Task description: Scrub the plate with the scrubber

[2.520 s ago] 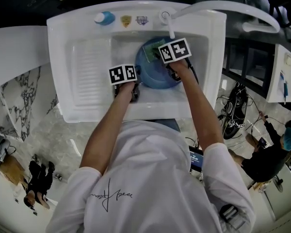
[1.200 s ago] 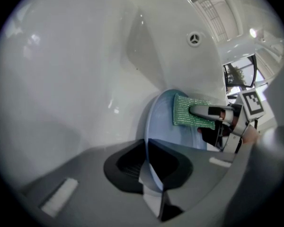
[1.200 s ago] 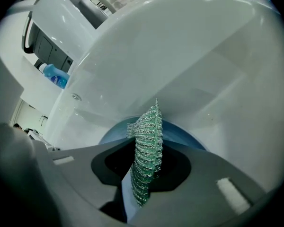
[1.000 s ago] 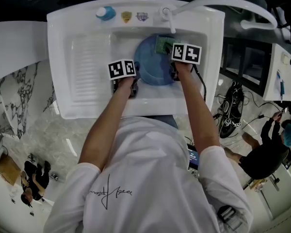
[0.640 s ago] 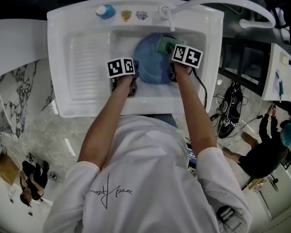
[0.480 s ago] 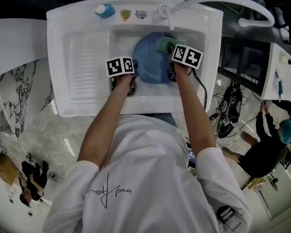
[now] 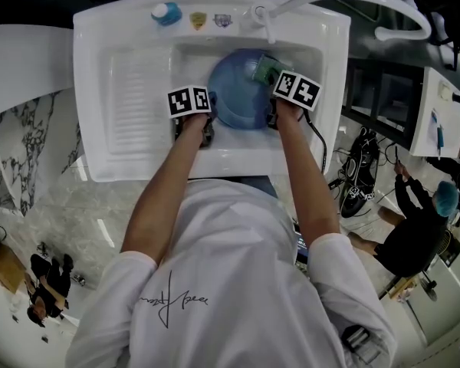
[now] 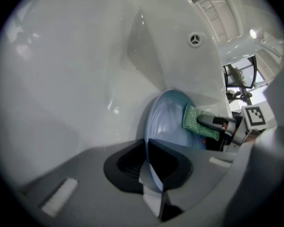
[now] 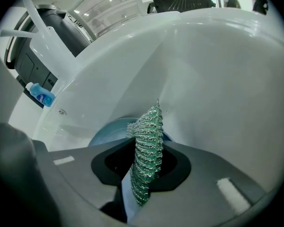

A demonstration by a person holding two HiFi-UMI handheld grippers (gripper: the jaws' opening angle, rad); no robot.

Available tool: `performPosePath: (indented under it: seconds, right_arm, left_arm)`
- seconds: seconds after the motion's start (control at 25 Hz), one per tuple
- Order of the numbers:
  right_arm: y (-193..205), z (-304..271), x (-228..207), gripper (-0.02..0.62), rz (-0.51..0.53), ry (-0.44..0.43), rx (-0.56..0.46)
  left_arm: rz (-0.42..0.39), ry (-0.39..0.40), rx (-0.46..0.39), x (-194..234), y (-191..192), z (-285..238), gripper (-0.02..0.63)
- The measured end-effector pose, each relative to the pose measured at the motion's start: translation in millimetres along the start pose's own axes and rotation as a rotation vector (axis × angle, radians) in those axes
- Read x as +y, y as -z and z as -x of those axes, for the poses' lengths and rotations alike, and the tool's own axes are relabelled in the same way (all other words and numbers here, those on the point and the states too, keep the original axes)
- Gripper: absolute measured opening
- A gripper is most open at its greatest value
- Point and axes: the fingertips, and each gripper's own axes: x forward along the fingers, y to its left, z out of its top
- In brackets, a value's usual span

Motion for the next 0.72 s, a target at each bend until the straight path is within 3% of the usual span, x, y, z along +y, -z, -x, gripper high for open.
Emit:
performPosePath:
  seconds: [0.52,0.72]
  right_arm:
    - [9.2,19.1,-26.7,0.061,-0.054,0.135,0.021]
    - [15.3,28.0,-34.8,0.061,-0.017,0.207,0.045]
  left_arm:
    - [-0.001,0.001,-0.001,-0.3,-0.7,0.6,0.072]
    - [0.0,0.002,-0.001,-0.3,-0.5,0.9,0.072]
